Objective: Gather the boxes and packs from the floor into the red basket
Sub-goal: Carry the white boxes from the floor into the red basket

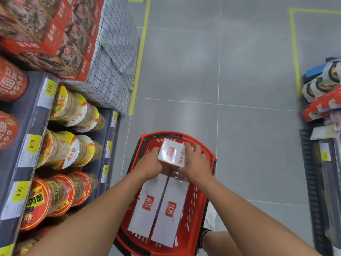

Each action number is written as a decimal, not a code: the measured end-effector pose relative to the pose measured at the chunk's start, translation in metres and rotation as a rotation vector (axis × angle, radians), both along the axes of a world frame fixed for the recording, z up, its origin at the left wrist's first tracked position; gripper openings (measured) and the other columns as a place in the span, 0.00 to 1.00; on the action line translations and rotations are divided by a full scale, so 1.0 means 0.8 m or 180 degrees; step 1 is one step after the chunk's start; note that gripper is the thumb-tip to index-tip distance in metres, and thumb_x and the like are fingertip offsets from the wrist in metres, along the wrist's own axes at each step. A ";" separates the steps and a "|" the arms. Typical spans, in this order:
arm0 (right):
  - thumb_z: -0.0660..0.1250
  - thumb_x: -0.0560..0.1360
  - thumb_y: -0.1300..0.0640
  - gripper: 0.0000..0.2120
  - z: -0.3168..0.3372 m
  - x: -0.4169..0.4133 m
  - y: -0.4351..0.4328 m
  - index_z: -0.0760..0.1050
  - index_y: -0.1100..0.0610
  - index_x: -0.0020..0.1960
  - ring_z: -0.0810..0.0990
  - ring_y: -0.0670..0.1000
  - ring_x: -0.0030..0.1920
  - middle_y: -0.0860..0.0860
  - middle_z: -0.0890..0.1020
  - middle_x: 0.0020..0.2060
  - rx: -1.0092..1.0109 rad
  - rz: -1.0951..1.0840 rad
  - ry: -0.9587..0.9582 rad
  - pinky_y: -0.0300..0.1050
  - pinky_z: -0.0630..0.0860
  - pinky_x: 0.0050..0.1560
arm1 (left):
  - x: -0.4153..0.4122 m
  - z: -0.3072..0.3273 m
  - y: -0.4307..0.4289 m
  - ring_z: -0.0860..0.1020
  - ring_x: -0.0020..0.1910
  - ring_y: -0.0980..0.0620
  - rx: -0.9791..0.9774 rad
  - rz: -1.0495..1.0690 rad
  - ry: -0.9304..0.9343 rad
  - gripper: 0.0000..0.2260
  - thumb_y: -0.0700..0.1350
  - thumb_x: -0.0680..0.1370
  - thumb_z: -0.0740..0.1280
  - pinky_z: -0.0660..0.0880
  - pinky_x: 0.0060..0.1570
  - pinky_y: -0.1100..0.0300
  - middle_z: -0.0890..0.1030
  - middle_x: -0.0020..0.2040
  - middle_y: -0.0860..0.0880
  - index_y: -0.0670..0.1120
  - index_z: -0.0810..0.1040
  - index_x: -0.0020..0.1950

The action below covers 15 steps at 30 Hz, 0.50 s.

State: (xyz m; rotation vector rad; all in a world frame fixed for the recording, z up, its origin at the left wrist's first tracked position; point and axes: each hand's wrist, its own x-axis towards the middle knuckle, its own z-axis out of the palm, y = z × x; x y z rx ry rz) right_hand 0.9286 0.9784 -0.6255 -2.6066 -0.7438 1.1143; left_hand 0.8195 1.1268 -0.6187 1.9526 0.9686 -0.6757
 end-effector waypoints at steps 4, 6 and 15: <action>0.75 0.69 0.32 0.46 -0.039 0.009 0.028 0.60 0.50 0.78 0.78 0.66 0.59 0.56 0.70 0.67 0.0036 0.0062 -0.0240 0.57 0.80 0.51 | 0.009 -0.029 0.021 0.80 0.60 0.45 0.0205 0.0028 -0.0119 0.20 0.39 0.76 0.63 0.78 0.58 0.52 0.81 0.63 0.48 0.50 0.72 0.68; 0.75 0.71 0.36 0.44 -0.056 0.006 0.022 0.58 0.49 0.78 0.77 0.66 0.60 0.56 0.69 0.68 -0.0025 0.0164 -0.0305 0.57 0.80 0.50 | 0.003 -0.044 0.017 0.80 0.58 0.46 0.0201 -0.0042 -0.0052 0.18 0.41 0.77 0.63 0.79 0.57 0.49 0.81 0.61 0.48 0.50 0.72 0.67; 0.77 0.71 0.45 0.47 -0.136 -0.015 0.011 0.55 0.53 0.81 0.75 0.68 0.64 0.61 0.64 0.74 -0.0190 0.0134 0.0246 0.62 0.79 0.60 | -0.008 -0.124 0.006 0.78 0.64 0.45 -0.0232 -0.0070 0.0206 0.17 0.43 0.79 0.66 0.75 0.65 0.49 0.81 0.65 0.47 0.52 0.76 0.68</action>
